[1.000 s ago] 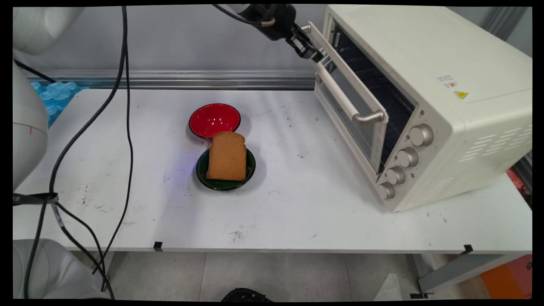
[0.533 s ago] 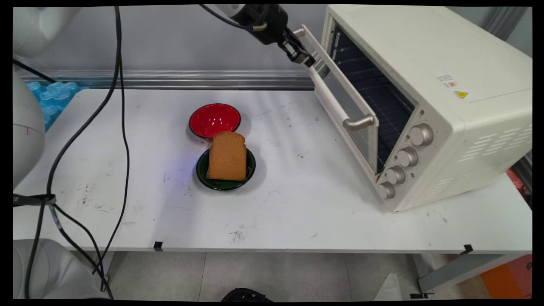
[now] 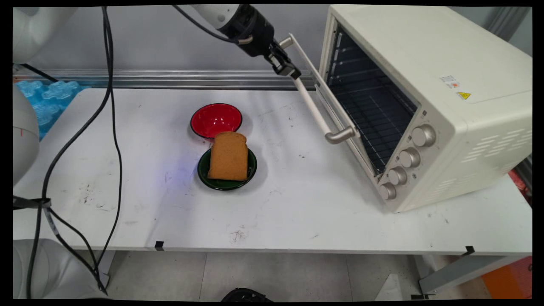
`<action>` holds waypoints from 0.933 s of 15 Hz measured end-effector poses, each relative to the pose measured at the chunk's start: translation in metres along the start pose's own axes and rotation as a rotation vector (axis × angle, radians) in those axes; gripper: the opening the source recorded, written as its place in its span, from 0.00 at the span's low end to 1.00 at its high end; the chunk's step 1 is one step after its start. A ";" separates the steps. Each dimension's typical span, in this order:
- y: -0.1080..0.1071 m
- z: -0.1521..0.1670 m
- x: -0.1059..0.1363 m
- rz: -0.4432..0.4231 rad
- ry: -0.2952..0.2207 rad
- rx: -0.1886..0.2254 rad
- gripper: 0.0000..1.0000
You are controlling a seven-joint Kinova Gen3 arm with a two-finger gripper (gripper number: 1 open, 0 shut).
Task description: Open the oven
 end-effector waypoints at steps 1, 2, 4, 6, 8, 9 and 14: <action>0.000 -0.001 -0.004 0.000 -0.005 0.000 0.00; 0.000 0.000 -0.008 0.001 -0.008 0.000 0.00; 0.000 0.000 -0.016 0.003 -0.017 0.001 0.00; 0.001 0.002 -0.024 0.005 -0.023 0.002 0.00; 0.001 0.006 -0.032 0.007 -0.028 0.003 0.00; 0.001 0.007 -0.034 0.008 -0.029 0.003 0.00; 0.002 0.019 -0.053 0.018 -0.035 0.003 0.00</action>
